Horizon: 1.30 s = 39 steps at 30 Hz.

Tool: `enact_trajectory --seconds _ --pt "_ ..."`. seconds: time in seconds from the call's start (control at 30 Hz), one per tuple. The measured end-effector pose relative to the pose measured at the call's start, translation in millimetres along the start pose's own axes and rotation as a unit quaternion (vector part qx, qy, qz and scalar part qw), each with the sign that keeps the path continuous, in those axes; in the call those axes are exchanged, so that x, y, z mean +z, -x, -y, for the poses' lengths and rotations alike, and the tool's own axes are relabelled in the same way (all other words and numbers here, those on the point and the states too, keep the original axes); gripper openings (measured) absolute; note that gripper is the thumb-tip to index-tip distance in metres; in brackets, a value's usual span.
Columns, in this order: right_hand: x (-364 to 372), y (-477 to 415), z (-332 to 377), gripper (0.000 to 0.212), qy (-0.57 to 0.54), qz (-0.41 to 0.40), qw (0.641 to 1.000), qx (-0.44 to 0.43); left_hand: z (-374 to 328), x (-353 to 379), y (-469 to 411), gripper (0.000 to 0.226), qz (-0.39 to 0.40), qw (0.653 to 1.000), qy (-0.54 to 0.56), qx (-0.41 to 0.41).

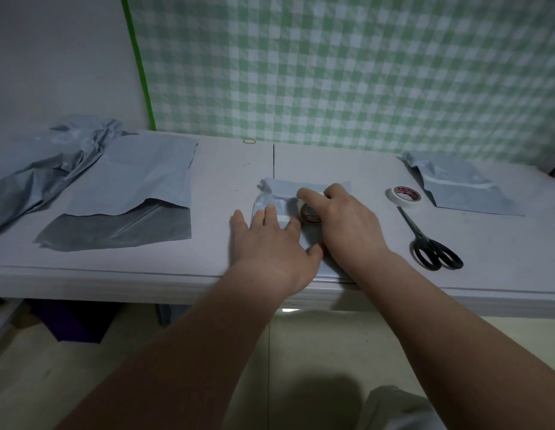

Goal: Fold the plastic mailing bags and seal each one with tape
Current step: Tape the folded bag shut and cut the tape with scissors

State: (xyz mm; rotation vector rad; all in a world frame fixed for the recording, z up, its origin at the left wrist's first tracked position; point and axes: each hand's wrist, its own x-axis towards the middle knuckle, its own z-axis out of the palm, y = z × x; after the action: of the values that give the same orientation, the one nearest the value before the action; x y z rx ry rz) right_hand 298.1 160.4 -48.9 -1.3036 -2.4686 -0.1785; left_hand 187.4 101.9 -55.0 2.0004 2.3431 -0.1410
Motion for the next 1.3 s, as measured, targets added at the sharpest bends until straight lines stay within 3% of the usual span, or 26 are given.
enact_trajectory --seconds 0.1,0.2,0.3,0.4,0.53,0.73,0.93,1.3 --pt "8 3 -5 0.050 -0.050 -0.022 0.999 0.002 -2 1 0 0.072 -0.009 1.000 0.000 0.003" --pt "14 4 -12 0.053 -0.176 -0.067 0.981 0.047 -3 3 1 0.071 -0.012 1.000 0.008 0.007" --pt "15 3 -21 0.042 -0.256 -0.083 0.957 0.106 -5 4 2 0.070 -0.018 1.000 0.009 0.007" --pt "14 1 -27 0.023 -0.269 -0.069 0.951 0.136 -5 2 2 0.070 -0.024 1.000 0.004 0.004" --pt "11 1 -29 0.023 -0.295 -0.046 0.943 0.145 -8 -1 1 0.072 -0.024 1.000 -0.003 0.005" --pt "9 0 -38 0.019 -0.396 0.000 0.903 0.169 -10 5 -2 0.076 -0.041 0.997 0.036 0.046" --pt "13 -2 -36 0.020 -0.419 -0.016 0.898 0.131 -5 12 -4 0.076 -0.038 0.994 0.084 0.056" --pt "1 1 -46 0.023 -0.261 -0.050 0.962 0.056 -9 7 0 0.078 -0.012 0.997 0.062 0.037"
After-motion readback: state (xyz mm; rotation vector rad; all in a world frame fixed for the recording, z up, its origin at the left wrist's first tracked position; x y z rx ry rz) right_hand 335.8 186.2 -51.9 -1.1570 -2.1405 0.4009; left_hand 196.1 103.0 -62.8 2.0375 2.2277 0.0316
